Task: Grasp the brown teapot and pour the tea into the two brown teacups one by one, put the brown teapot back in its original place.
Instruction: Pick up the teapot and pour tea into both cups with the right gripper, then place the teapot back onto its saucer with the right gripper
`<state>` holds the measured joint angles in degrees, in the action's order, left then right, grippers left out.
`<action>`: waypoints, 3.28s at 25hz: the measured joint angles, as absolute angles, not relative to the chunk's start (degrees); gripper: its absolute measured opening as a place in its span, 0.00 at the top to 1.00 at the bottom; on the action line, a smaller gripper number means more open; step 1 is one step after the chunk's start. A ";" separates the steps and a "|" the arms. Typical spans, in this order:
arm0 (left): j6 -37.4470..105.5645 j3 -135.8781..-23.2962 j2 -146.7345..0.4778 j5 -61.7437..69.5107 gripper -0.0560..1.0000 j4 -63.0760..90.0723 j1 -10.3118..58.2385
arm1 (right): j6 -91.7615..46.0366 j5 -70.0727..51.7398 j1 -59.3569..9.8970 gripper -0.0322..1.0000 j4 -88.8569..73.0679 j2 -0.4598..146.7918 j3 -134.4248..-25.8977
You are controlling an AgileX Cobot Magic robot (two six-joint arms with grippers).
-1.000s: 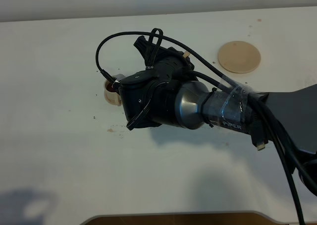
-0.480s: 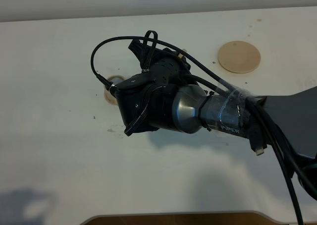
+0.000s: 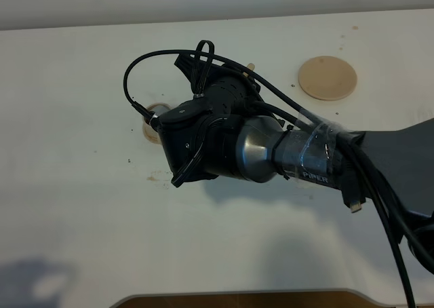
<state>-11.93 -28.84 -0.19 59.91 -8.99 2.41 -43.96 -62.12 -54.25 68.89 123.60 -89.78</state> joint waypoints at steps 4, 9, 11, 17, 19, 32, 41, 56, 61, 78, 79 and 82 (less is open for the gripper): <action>-11.93 -28.84 -0.19 59.91 0.48 -8.99 2.41 | -44.02 -62.12 -54.25 0.85 68.89 123.60 -89.78; -11.93 -28.84 -0.19 59.91 0.48 -8.99 2.41 | -43.76 -62.17 -54.18 0.85 67.56 123.60 -89.78; -11.93 -28.84 -0.19 59.91 0.48 -8.99 2.41 | -42.78 -62.29 -53.75 0.85 65.27 123.60 -89.78; -11.93 -28.84 -0.19 59.91 0.48 -8.99 2.41 | -37.30 -64.28 -52.63 0.85 61.35 123.60 -89.78; -11.93 -28.84 -0.19 59.91 0.48 -8.99 2.41 | -34.81 -64.76 -52.51 0.85 61.32 123.60 -89.78; -11.93 -28.84 -0.19 59.91 0.48 -8.99 2.41 | -25.60 -69.16 -49.89 0.85 38.26 121.01 -101.07; -11.93 -28.84 -0.19 59.91 0.48 -8.99 2.41 | -27.01 -69.89 -34.03 0.85 10.81 117.79 -104.22; -11.93 -28.84 -0.19 59.91 0.48 -8.99 2.41 | -29.46 -53.75 -31.23 0.85 8.43 117.86 -87.60; -11.93 -28.84 -0.19 59.91 0.48 -8.99 2.41 | -29.41 -50.17 -26.80 0.85 8.75 117.75 -89.31; -11.93 -28.84 -0.19 59.91 0.48 -8.99 2.41 | -31.45 -44.64 -7.81 0.85 4.56 121.44 -94.91; -11.93 -28.84 -0.19 59.91 0.48 -8.99 2.41 | -31.63 -45.67 -7.81 0.85 4.12 122.64 -96.12; -11.93 -28.84 -0.19 59.91 0.48 -8.99 2.41 | -31.91 -49.11 -7.87 0.85 2.61 125.40 -98.84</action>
